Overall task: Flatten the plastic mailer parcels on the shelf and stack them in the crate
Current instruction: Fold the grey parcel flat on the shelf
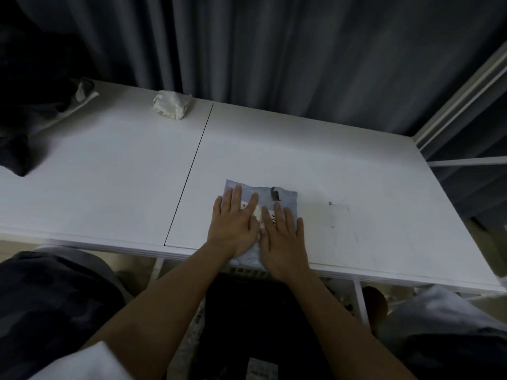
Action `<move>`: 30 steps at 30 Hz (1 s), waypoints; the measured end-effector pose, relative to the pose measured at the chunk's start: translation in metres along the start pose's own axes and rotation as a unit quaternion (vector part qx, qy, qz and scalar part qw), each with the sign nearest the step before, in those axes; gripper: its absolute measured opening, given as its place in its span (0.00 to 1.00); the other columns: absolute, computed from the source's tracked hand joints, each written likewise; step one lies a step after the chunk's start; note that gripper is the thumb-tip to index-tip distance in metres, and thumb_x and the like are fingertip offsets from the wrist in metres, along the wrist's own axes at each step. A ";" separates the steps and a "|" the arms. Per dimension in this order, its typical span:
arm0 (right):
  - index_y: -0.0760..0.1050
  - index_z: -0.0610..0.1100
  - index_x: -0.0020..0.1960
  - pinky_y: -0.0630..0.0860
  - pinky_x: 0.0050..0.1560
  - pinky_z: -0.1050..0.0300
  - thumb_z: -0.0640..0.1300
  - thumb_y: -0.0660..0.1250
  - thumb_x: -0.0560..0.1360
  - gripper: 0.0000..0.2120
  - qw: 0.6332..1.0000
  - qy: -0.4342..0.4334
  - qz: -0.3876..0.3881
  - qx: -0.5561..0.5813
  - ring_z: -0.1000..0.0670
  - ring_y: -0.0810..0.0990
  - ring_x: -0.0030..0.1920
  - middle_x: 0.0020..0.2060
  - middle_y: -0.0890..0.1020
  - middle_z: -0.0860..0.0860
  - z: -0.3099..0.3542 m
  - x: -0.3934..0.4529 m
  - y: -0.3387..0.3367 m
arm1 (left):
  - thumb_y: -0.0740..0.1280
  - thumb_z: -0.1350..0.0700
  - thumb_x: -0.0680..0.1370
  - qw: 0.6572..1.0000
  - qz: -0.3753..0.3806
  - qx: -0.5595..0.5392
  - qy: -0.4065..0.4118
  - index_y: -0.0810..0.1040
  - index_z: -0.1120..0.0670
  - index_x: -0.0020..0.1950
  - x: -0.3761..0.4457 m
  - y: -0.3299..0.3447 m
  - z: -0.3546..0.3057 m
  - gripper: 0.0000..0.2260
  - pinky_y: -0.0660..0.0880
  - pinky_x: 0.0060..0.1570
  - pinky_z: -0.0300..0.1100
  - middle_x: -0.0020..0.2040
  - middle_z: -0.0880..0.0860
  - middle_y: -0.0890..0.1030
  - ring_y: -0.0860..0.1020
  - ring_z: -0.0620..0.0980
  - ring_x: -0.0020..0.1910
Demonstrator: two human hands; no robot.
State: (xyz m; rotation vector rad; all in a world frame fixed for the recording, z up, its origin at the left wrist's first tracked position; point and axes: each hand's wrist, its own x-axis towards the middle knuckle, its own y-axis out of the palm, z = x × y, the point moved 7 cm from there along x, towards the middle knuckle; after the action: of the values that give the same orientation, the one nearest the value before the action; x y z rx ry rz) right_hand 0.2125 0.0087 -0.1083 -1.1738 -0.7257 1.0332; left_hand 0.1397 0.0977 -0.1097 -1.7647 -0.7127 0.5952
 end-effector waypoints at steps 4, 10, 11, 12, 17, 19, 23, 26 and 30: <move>0.49 0.49 0.78 0.34 0.73 0.45 0.58 0.34 0.76 0.33 0.999 -0.004 -0.044 -0.007 0.45 0.44 0.78 0.78 0.47 0.46 0.000 0.000 0.002 | 0.37 0.42 0.74 1.000 0.013 -0.005 -0.001 0.44 0.46 0.79 0.000 -0.001 0.000 0.32 0.35 0.73 0.54 0.78 0.57 0.38 0.36 0.55 0.77; 0.46 0.51 0.78 0.34 0.73 0.43 0.58 0.32 0.75 0.33 0.999 -0.004 -0.039 -0.028 0.46 0.44 0.78 0.78 0.46 0.48 0.000 0.002 0.001 | 0.31 0.40 0.71 0.999 -0.027 -0.001 0.027 0.51 0.49 0.79 -0.010 -0.002 -0.005 0.37 0.33 0.72 0.54 0.79 0.56 0.45 0.40 0.55 0.77; 0.44 0.52 0.78 0.34 0.73 0.44 0.58 0.31 0.75 0.33 0.999 -0.003 -0.035 -0.032 0.47 0.43 0.78 0.78 0.44 0.48 -0.001 0.003 0.002 | 0.31 0.40 0.72 0.999 -0.033 -0.005 0.027 0.51 0.49 0.79 -0.013 -0.001 -0.005 0.37 0.34 0.72 0.54 0.79 0.56 0.46 0.41 0.54 0.78; 0.43 0.52 0.78 0.34 0.73 0.44 0.58 0.30 0.75 0.32 0.999 -0.003 -0.034 -0.033 0.47 0.42 0.78 0.78 0.44 0.49 -0.001 0.003 0.003 | 0.32 0.40 0.73 0.999 -0.035 -0.007 0.027 0.51 0.50 0.79 -0.018 0.002 -0.004 0.36 0.35 0.72 0.54 0.79 0.55 0.46 0.42 0.54 0.78; 0.44 0.51 0.78 0.36 0.74 0.42 0.59 0.33 0.75 0.33 1.000 0.007 -0.018 0.009 0.48 0.44 0.78 0.78 0.45 0.48 0.000 0.001 -0.001 | 0.32 0.40 0.72 0.999 -0.025 0.000 0.030 0.49 0.49 0.79 -0.028 0.006 -0.004 0.35 0.36 0.73 0.53 0.79 0.55 0.44 0.41 0.54 0.78; 0.42 0.49 0.78 0.39 0.73 0.42 0.60 0.39 0.75 0.34 0.997 0.062 -0.016 0.046 0.48 0.46 0.77 0.78 0.47 0.48 -0.009 -0.001 -0.008 | 0.32 0.39 0.71 1.000 -0.015 0.000 0.023 0.48 0.47 0.79 -0.026 0.006 -0.002 0.37 0.37 0.73 0.53 0.79 0.55 0.43 0.40 0.54 0.77; 0.45 0.45 0.78 0.55 0.67 0.45 0.62 0.52 0.79 0.36 0.974 0.206 -0.060 0.073 0.42 0.59 0.70 0.73 0.61 0.44 -0.026 -0.022 -0.027 | 0.35 0.38 0.71 1.000 0.018 -0.013 0.003 0.48 0.45 0.79 -0.027 0.006 -0.002 0.35 0.37 0.73 0.53 0.79 0.55 0.42 0.39 0.55 0.77; 0.50 0.44 0.77 0.61 0.66 0.47 0.54 0.62 0.78 0.35 0.960 0.199 -0.063 0.185 0.42 0.65 0.67 0.67 0.68 0.44 -0.028 -0.029 -0.029 | 0.42 0.41 0.72 0.996 0.075 -0.038 -0.002 0.48 0.44 0.79 -0.034 0.002 -0.007 0.33 0.38 0.73 0.52 0.79 0.54 0.41 0.39 0.54 0.77; 0.54 0.47 0.75 0.73 0.39 0.71 0.39 0.68 0.75 0.34 0.880 0.187 -0.117 0.421 0.54 0.77 0.44 0.45 0.75 0.49 -0.035 -0.048 -0.032 | 0.49 0.41 0.70 0.995 0.044 -0.093 -0.004 0.61 0.46 0.75 -0.054 -0.015 -0.005 0.33 0.50 0.71 0.50 0.78 0.52 0.54 0.52 0.54 0.76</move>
State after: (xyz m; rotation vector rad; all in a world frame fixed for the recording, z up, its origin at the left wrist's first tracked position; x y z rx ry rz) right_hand 0.2334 -0.0504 -0.0840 -0.4718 -0.0578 0.7483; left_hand 0.1029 0.0587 -0.0918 -1.9748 -0.7168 0.6130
